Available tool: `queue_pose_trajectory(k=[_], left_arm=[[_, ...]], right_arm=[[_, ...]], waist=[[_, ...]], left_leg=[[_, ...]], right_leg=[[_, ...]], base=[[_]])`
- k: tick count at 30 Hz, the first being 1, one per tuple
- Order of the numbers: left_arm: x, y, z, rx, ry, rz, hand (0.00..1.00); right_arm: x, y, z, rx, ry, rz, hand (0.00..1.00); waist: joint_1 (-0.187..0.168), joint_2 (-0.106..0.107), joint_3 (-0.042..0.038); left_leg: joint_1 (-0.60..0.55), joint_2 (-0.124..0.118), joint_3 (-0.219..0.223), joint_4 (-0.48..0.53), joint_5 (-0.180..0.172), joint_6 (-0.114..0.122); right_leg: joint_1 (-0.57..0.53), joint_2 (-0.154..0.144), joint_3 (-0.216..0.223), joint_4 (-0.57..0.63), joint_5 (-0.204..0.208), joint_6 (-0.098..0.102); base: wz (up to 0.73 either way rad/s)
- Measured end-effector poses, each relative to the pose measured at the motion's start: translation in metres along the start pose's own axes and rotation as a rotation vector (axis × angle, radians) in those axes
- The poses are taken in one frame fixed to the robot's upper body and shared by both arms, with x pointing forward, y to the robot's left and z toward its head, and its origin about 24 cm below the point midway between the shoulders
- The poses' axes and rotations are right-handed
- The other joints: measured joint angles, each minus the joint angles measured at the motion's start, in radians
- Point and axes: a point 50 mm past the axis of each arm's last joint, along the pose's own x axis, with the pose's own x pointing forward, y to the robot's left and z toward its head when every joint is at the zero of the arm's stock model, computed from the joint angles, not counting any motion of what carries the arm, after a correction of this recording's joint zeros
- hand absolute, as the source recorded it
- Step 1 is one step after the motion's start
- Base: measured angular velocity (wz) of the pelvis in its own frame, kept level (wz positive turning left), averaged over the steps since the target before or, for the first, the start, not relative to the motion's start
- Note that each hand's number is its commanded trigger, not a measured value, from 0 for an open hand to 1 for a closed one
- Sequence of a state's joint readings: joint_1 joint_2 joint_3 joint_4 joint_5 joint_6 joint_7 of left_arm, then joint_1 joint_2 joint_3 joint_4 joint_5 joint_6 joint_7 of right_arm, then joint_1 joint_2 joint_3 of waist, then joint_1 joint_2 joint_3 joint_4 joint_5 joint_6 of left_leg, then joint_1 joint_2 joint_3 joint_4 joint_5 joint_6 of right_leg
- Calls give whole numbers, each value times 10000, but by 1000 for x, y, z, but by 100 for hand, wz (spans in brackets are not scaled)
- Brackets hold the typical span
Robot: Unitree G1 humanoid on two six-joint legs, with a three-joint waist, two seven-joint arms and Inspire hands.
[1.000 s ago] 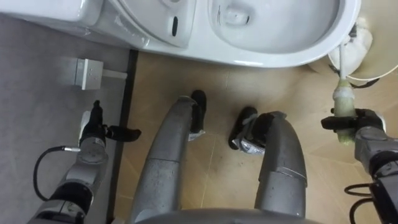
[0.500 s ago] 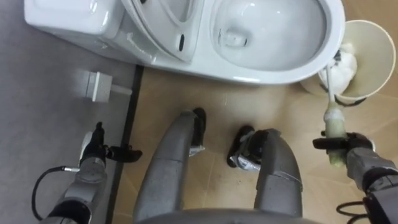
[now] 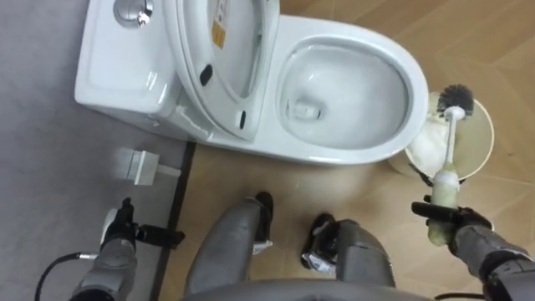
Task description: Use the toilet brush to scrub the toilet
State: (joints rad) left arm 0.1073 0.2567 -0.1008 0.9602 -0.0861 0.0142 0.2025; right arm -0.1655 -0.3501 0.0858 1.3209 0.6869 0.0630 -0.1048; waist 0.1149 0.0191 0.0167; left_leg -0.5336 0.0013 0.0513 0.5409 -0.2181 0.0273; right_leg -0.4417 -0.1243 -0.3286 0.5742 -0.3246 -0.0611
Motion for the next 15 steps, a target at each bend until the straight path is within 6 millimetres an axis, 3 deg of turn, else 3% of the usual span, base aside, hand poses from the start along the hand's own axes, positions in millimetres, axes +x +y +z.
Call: queue_pose_trajectory(k=[1, 3, 5, 8, 13, 15], left_arm=[[-2, 1, -6, -25, 134, 34, 0], [-9, 8, -26, -243, 551, 273, 0], [-14, 10, -38, -235, 750, 385, 0], [-21, 14, -43, 94, 435, 579, 0], [-29, 12, -30, 14, -533, 764, 0], [-35, 13, -23, 238, -1166, 843, 0]], right_arm=[[0, -2, -5, 121, 93, -43, 100], [-1, -4, -21, 385, 342, -47, 100], [-2, -6, -32, 298, 499, 6, 100], [-5, -9, -40, 254, 356, 153, 100], [-9, -2, -38, -430, -272, 610, 100], [-10, 5, -34, -1442, -701, 776, 100]], waist=[[-37, -34, -24], [-209, -231, -165], [-333, -325, -194], [-354, -446, -194], [-434, -581, -120], [-391, -606, -121]], left_leg=[[248, 1, 17, -125, 0, 0], [1268, -16, 33, -716, 7, -17], [1992, -60, 5, -1096, 15, -28], [2721, -113, 16, -1357, 11, -26], [3381, -129, 17, -1457, 7, -26], [3630, -128, 24, -1493, -75, -97]], right_leg=[[284, 41, -8, -191, 20, 37], [1410, 203, -99, -1053, 120, 158], [2263, 323, -198, -1686, 230, 243], [3212, 386, -308, -2349, 316, 337], [4066, 379, -528, -2699, 294, 396], [4346, 469, -552, -2949, 288, 403]], base=[[5], [7], [13], [10], [14], [0]])
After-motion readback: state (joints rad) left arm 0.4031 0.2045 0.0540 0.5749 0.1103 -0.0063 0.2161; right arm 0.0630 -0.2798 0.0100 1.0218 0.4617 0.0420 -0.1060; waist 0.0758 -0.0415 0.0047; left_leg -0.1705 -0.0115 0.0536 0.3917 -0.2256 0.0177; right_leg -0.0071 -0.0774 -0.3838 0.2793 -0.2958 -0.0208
